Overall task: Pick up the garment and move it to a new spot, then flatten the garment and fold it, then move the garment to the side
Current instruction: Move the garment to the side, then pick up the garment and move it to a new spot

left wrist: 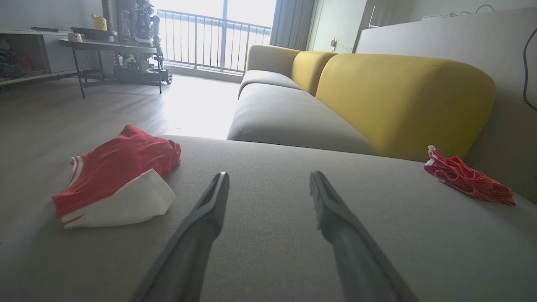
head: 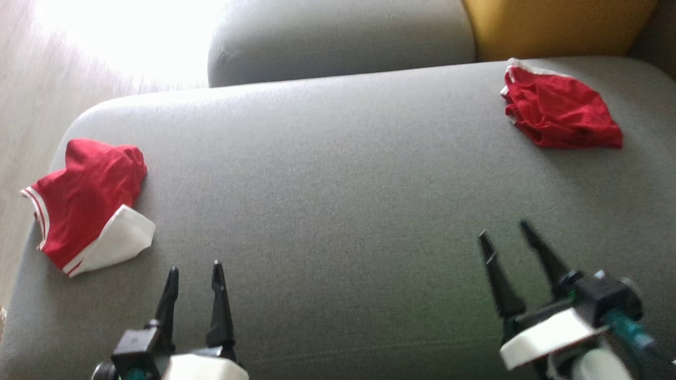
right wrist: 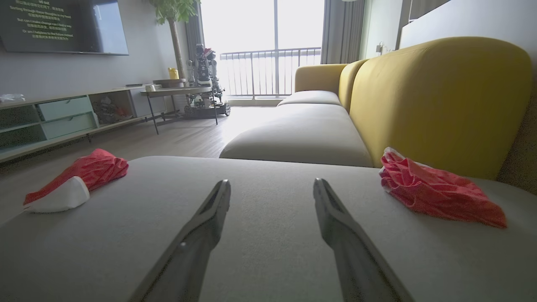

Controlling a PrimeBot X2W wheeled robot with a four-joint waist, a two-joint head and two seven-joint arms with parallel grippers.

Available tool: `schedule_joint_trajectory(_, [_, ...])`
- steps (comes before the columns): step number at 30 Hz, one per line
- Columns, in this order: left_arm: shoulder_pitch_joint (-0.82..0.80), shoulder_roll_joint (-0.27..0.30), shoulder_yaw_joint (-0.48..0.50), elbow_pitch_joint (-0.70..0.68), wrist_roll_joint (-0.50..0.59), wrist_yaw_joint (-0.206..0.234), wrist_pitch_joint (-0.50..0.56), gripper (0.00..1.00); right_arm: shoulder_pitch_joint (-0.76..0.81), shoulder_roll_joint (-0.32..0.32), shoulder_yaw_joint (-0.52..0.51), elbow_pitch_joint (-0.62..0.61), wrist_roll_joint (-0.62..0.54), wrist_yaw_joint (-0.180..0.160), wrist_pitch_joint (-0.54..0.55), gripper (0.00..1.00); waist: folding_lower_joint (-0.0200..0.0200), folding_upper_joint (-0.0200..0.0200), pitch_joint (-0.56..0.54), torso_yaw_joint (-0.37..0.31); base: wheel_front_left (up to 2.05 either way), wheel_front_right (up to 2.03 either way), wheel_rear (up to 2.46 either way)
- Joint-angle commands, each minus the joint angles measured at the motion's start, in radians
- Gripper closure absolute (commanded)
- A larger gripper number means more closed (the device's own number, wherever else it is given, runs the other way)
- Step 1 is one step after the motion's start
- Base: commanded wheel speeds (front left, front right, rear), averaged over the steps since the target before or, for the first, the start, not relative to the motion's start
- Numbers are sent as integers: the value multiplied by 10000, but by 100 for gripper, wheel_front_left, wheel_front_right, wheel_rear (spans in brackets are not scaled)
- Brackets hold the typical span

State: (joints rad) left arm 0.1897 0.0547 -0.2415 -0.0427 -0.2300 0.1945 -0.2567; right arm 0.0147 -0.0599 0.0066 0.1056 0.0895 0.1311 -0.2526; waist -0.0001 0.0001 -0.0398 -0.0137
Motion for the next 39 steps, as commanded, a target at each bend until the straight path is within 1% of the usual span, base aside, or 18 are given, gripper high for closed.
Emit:
schedule_joint_trajectory(1, [-57,-45,423,-392,201,-22,-51,0,-30,92,464,-272,-27,-4,-91,0,1,-1,-212,-130,0,0,0])
schedule_joint_trajectory(6, [373,-45,556,-529,491,-113,-51,0,414,94,477,120,-53,-4,-91,0,1,-1,-521,-207,0,0,0])
schedule_joint_trajectory(14, [784,-45,611,-513,554,-142,-51,0,907,96,292,52,43,-4,-91,0,1,-1,-800,-94,0,0,0])
schedule_joint_trajectory(24, [1019,-45,683,-210,734,-399,-51,0,1047,96,364,-33,-10,-4,-91,0,1,-1,-870,-100,0,0,0])
schedule_joint_trajectory(34, [955,-45,526,-42,691,-390,-51,0,983,96,304,0,-146,-4,-91,0,1,-1,-760,-91,0,0,0])
schedule_joint_trajectory(39, [850,-45,466,34,698,-371,-51,0,986,97,389,45,-172,-4,-91,0,1,-1,-690,106,0,0,0])
